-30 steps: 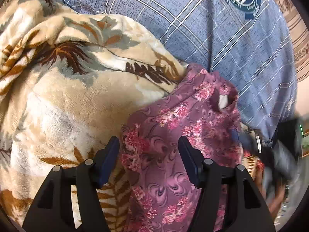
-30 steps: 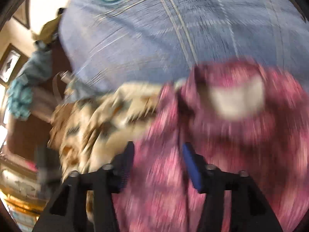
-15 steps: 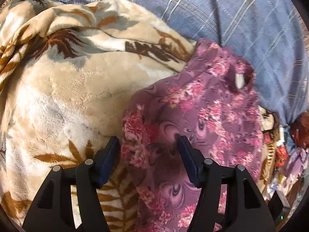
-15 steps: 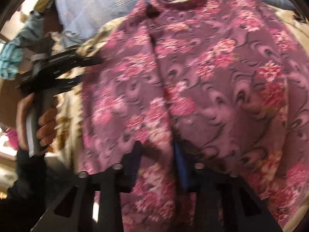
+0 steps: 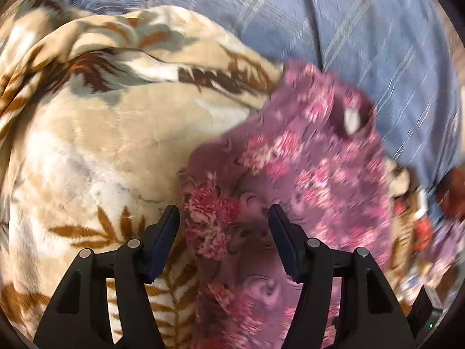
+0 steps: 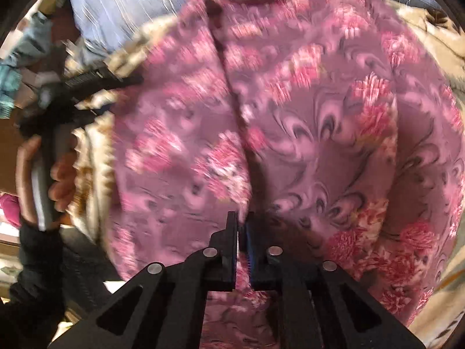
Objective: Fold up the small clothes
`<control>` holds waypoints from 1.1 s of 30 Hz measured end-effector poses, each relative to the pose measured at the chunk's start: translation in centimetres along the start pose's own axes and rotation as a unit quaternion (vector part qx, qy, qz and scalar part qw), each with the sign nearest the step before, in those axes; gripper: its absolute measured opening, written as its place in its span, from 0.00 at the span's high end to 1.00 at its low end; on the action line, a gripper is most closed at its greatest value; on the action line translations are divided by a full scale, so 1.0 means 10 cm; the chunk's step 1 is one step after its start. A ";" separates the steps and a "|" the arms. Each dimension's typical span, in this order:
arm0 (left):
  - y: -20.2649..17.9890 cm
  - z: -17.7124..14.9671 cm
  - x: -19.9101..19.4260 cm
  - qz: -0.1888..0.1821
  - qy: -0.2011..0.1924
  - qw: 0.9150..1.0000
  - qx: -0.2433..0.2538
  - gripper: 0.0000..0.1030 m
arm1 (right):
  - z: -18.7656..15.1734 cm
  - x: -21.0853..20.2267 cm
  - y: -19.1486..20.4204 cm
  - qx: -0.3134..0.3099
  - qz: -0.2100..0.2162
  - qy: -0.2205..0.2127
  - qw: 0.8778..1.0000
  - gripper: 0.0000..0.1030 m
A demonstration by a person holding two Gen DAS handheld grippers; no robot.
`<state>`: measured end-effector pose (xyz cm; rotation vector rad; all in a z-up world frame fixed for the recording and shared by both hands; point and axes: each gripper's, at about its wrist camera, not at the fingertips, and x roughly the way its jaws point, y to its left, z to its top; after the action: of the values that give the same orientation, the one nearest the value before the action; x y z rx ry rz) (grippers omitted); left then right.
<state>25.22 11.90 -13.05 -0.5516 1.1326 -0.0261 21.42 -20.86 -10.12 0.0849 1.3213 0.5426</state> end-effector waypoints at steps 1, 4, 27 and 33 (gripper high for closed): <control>0.04 0.00 -0.07 -0.011 -0.009 1.000 -0.012 0.39 | 0.00 -0.10 0.03 -0.011 0.002 -0.018 1.000 0.81; 0.11 0.03 -0.20 -0.014 -0.029 0.999 -0.016 0.39 | 0.16 -0.51 0.20 -0.037 0.047 -0.092 0.994 0.38; 0.05 0.16 0.13 0.005 -0.030 0.999 -0.014 0.73 | 2.34 0.73 -0.08 0.110 0.058 -0.066 0.990 0.92; -0.29 -0.31 -0.50 0.071 -0.123 0.989 0.036 0.47 | 0.95 -0.63 0.11 0.031 0.131 -0.125 0.983 0.28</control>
<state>21.08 9.66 -8.48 -0.3959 0.9233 0.1215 28.99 -20.29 -1.57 0.3714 1.0871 0.6892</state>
